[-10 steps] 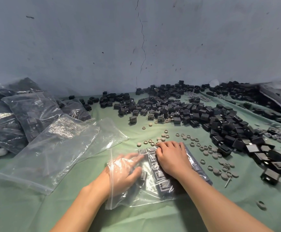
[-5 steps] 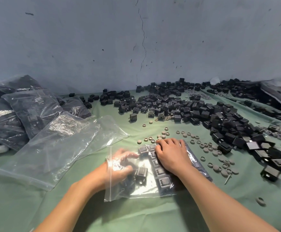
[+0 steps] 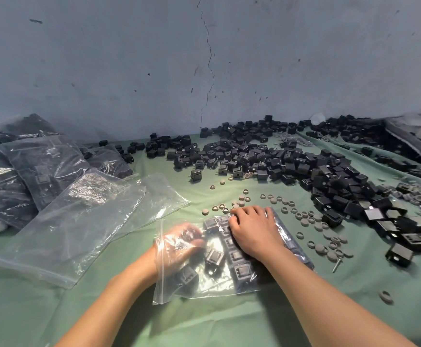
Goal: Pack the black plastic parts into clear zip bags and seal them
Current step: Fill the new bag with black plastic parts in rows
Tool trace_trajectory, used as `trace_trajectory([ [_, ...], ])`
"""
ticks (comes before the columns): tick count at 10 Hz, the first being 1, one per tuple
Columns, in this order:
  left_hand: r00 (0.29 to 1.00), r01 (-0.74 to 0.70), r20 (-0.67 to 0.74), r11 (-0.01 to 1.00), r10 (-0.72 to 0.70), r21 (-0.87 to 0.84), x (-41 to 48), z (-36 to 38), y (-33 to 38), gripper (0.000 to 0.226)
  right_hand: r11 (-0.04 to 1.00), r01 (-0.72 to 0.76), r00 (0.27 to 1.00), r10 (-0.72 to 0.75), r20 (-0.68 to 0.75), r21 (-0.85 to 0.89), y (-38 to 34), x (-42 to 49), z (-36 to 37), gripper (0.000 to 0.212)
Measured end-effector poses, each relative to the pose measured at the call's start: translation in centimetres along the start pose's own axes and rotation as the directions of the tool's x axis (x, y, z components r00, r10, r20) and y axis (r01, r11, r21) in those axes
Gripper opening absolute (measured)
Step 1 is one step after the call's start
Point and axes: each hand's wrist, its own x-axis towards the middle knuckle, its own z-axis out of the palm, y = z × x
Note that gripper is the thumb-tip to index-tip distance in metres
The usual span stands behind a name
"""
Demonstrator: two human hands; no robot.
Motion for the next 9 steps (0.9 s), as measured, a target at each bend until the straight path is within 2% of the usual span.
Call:
trace_trajectory([
  [1,0.998,-0.001,0.069,0.997,0.006,-0.072,0.3,0.3,0.5,0.043,1.0,-0.002,1.0,0.002,0.0,0.002,0.0,0.0,0.1,0.05],
  [2,1.0,0.002,-0.011,1.0,-0.002,-0.017,-0.6,0.2,-1.3,0.048,1.0,-0.002,1.0,0.002,-0.003,-0.008,0.0,0.1,0.1,0.049],
  [3,0.999,0.027,-0.023,0.989,-0.031,-0.144,-1.4,0.0,-2.7,0.053,1.0,-0.002,1.0,0.002,-0.003,-0.014,0.1,0.1,0.2,0.05],
  [4,0.999,0.039,0.005,0.985,-0.038,-0.167,-1.2,0.0,-2.6,0.049,1.0,-0.004,1.0,0.004,-0.005,-0.015,0.1,0.1,0.3,0.05],
  [5,0.998,-0.014,0.062,0.985,0.025,-0.175,-1.1,-0.2,-1.8,0.036,1.0,-0.005,1.0,0.005,-0.006,-0.017,0.0,0.2,0.3,0.05],
  [6,0.998,-0.044,0.043,0.993,0.049,-0.114,-1.0,-0.3,-1.4,0.026,1.0,-0.005,1.0,0.005,-0.006,-0.015,0.1,0.1,0.3,0.05],
  [7,0.999,-0.038,0.0,0.999,0.038,-0.019,-1.1,-0.6,-2.3,0.032,1.0,-0.003,1.0,0.003,-0.006,-0.018,0.1,0.1,0.2,0.051],
  [8,1.0,0.009,-0.026,0.999,-0.011,-0.05,-1.4,-0.5,-3.3,0.051,1.0,0.0,1.0,0.0,-0.007,-0.018,0.0,0.1,0.1,0.051],
  [9,0.997,0.004,-0.072,1.0,-0.004,0.001,-1.4,-0.1,-3.2,0.054,1.0,0.0,1.0,0.0,-0.005,-0.019,0.0,0.1,0.1,0.051],
])
